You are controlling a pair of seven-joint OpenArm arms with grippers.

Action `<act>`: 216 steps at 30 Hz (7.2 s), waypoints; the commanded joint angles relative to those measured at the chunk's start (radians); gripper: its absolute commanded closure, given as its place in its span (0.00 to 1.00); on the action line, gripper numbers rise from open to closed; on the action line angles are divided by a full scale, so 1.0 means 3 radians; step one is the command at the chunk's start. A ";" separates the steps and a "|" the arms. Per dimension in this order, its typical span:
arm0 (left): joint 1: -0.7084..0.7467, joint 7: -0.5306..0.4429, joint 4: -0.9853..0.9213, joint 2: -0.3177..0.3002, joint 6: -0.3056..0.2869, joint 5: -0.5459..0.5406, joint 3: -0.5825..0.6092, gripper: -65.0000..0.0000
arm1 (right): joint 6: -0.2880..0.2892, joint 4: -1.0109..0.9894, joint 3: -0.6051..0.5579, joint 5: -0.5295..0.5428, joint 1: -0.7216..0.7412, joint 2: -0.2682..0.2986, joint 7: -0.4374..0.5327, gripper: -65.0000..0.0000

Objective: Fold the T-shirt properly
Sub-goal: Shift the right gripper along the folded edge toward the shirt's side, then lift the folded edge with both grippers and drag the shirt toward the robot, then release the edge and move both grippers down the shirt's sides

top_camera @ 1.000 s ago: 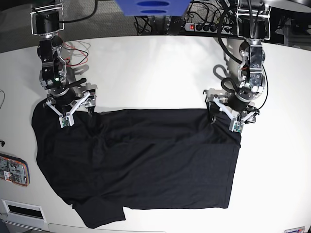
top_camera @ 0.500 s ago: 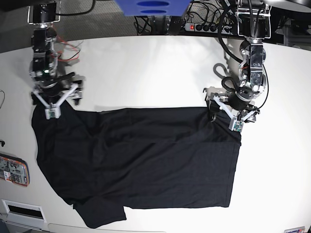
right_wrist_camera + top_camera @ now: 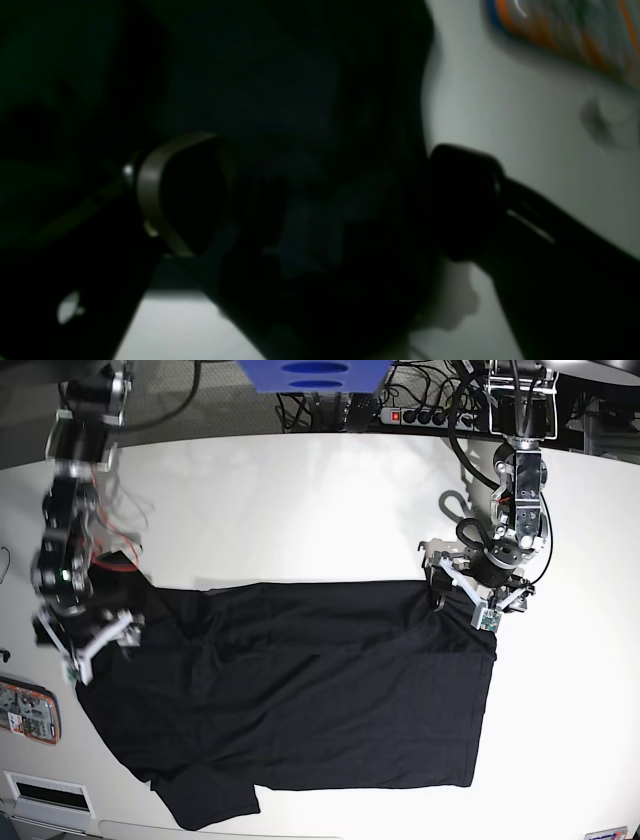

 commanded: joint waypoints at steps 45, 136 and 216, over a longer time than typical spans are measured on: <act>0.0912 0.1102 0.0756 -0.0084 -0.0048 0.0259 0.0023 0.17 | 0.0133 -0.0488 -0.0013 0.0034 -0.1442 -0.0052 0.1095 0.05; 0.2334 0.1153 0.1819 0.0269 -0.0048 0.0264 -0.0923 0.17 | 0.0122 0.1000 0.0514 0.0029 -0.2690 -0.0063 0.1090 0.05; -0.1589 0.1726 -0.0242 -0.0483 -0.0140 0.0100 -0.0243 0.17 | 0.0496 0.1532 -0.0186 0.0044 -0.0788 -0.0456 -0.0245 0.05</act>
